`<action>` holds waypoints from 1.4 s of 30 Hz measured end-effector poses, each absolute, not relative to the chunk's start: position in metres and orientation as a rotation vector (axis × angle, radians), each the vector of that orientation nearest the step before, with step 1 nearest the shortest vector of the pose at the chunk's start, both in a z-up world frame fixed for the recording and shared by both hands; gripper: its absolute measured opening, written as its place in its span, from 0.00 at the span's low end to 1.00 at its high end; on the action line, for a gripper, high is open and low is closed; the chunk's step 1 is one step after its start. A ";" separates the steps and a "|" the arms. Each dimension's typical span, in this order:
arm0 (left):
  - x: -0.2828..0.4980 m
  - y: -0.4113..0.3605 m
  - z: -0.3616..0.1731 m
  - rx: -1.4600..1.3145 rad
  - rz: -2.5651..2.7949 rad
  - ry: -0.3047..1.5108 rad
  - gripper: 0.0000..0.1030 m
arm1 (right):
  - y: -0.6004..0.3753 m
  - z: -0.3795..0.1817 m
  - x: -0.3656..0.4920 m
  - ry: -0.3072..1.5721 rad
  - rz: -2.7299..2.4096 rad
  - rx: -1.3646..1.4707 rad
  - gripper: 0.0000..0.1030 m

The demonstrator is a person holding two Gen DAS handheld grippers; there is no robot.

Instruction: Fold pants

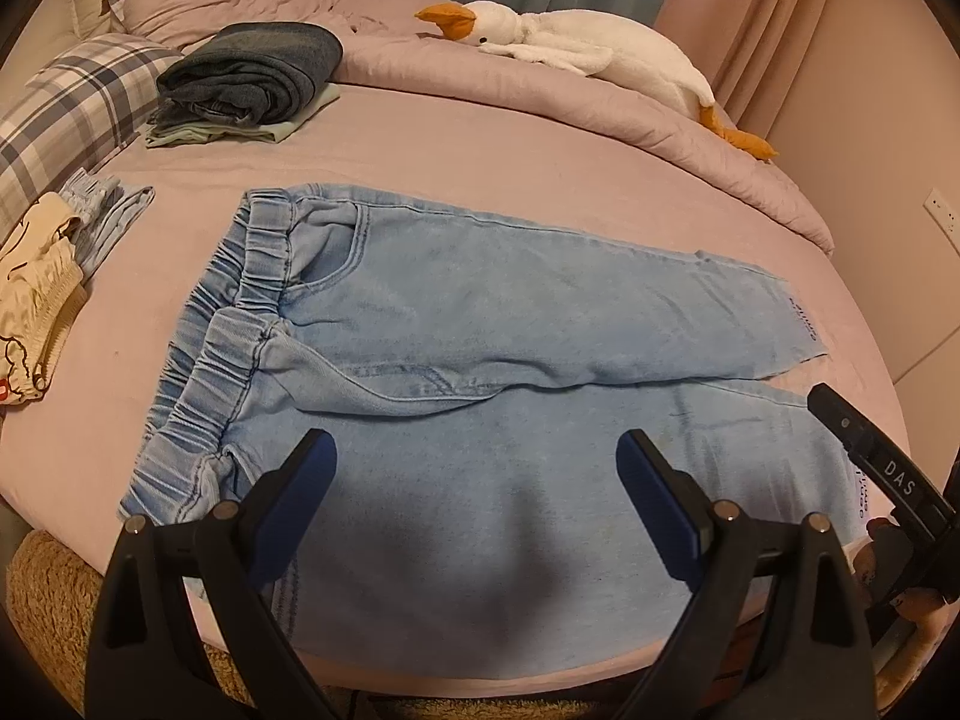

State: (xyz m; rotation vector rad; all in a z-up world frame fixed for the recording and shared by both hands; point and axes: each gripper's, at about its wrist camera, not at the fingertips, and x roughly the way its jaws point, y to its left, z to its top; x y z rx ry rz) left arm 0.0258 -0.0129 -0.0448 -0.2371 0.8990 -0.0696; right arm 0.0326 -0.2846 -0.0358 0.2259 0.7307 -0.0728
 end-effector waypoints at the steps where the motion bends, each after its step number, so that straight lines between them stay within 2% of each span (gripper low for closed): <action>1: 0.026 -0.013 -0.045 -0.237 -0.070 0.899 0.91 | -0.287 -0.036 0.033 0.732 -0.076 0.229 1.00; 16: 0.027 -0.005 -0.052 -0.256 -0.060 0.915 0.91 | -0.320 -0.044 0.032 0.749 -0.160 0.281 0.99; 20: 0.028 -0.003 -0.054 -0.260 -0.056 0.919 0.91 | -0.333 -0.044 0.030 0.750 -0.213 0.272 0.92; 28: 0.035 0.001 -0.064 -0.262 -0.061 0.952 0.91 | -0.426 -0.036 0.020 0.728 -0.397 0.322 0.92; 35: 0.041 0.004 -0.072 -0.272 -0.049 0.978 0.91 | -0.528 -0.082 0.051 0.913 -0.531 0.338 0.92; 42: 0.041 0.005 -0.073 -0.277 -0.046 0.981 0.91 | -0.552 -0.130 0.075 1.029 -0.404 0.480 0.92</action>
